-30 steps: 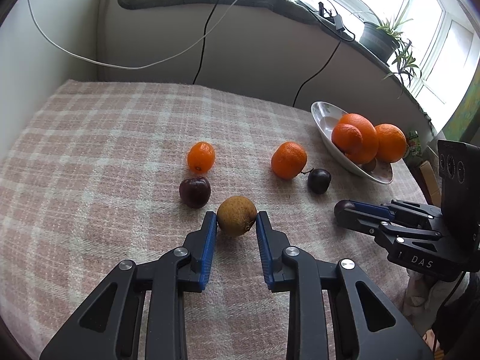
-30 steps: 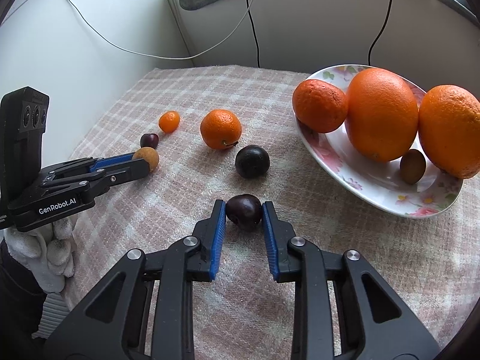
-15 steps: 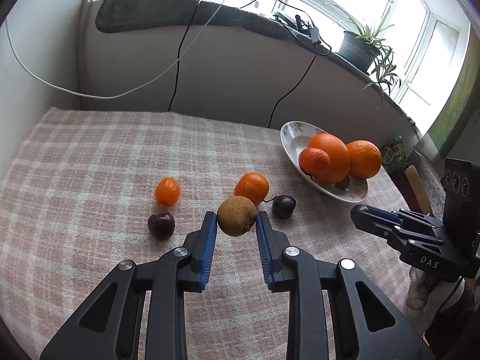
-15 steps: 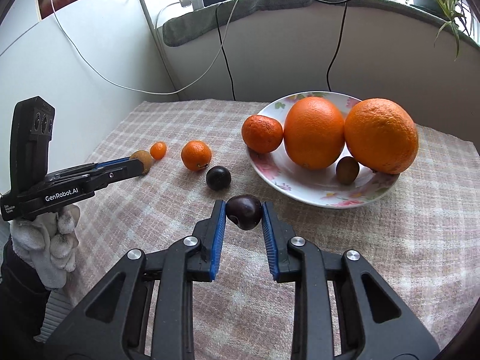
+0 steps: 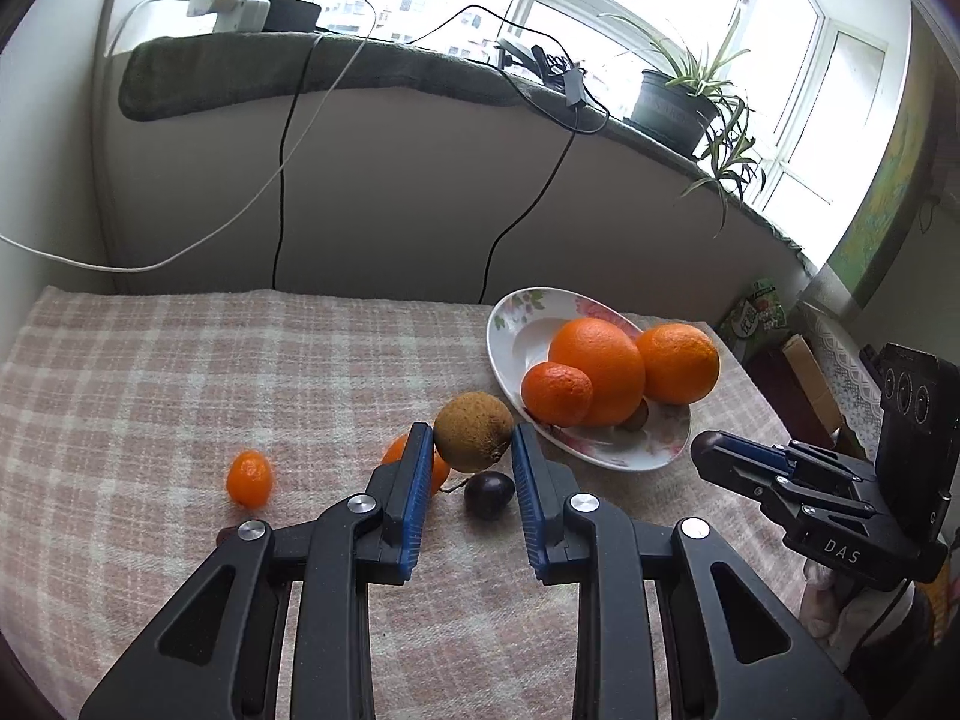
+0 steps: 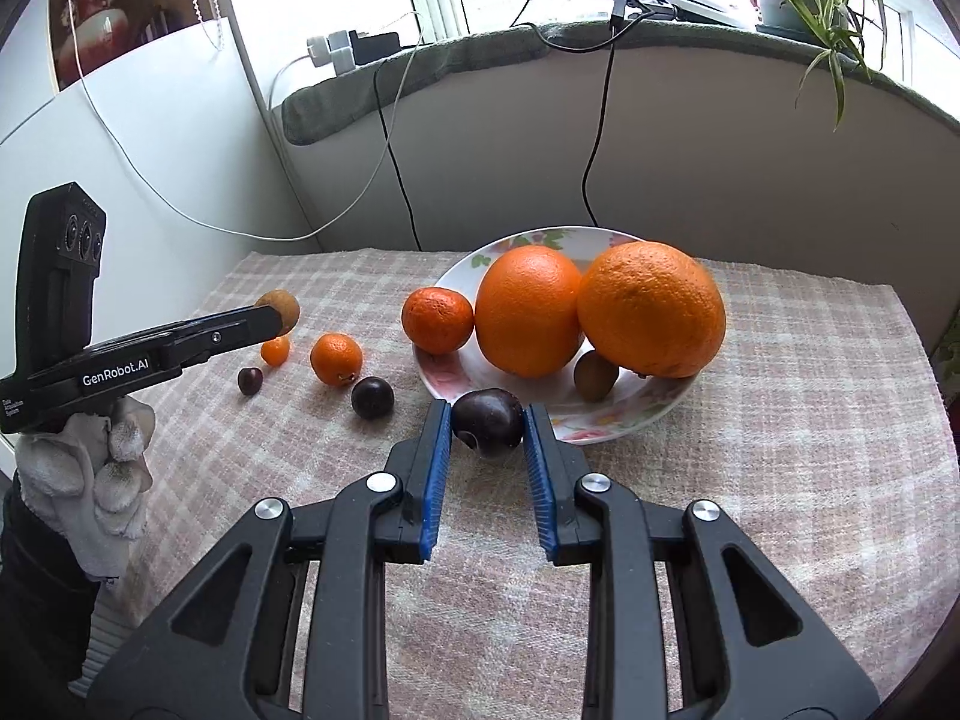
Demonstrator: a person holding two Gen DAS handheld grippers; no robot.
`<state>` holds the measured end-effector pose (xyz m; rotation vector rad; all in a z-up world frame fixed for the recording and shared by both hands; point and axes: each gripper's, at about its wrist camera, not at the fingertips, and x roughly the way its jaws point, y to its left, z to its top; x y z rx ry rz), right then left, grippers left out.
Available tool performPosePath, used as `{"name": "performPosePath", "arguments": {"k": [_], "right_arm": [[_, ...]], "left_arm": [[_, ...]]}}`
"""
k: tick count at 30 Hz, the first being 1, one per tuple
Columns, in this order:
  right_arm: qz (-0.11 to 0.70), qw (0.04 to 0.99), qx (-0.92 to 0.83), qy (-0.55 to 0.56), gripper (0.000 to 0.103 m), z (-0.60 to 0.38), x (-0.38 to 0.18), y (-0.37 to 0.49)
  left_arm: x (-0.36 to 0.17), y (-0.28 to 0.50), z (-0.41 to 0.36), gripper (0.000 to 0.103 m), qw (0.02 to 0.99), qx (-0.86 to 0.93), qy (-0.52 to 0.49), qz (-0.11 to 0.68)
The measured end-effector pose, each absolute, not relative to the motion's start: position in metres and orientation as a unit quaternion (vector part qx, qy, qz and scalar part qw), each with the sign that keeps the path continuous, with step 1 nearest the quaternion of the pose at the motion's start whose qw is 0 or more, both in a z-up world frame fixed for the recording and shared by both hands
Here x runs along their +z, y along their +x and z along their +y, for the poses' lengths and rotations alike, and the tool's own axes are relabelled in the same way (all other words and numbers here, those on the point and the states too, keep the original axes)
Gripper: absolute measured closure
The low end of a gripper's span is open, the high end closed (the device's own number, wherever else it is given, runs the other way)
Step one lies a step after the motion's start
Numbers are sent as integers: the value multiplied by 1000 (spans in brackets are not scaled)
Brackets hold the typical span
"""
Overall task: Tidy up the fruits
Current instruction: 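Carry the kiwi with the left tool while the right tool carries the plum, release on plate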
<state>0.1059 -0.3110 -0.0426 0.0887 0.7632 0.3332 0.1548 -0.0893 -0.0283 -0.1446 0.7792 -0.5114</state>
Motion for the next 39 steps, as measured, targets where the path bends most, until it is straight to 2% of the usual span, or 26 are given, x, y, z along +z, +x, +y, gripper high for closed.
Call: {"name": "performPosePath", "arguments": {"k": [20,39], "right_arm": [[369,915,158,40,77,-314,-49,127],[373,913,161,42,77,-316,-56,138]], "left_arm": [[-22,215,-141,78,881,-279,-45,379],[-32,237,-163,78,871,-290,-28,396]]}}
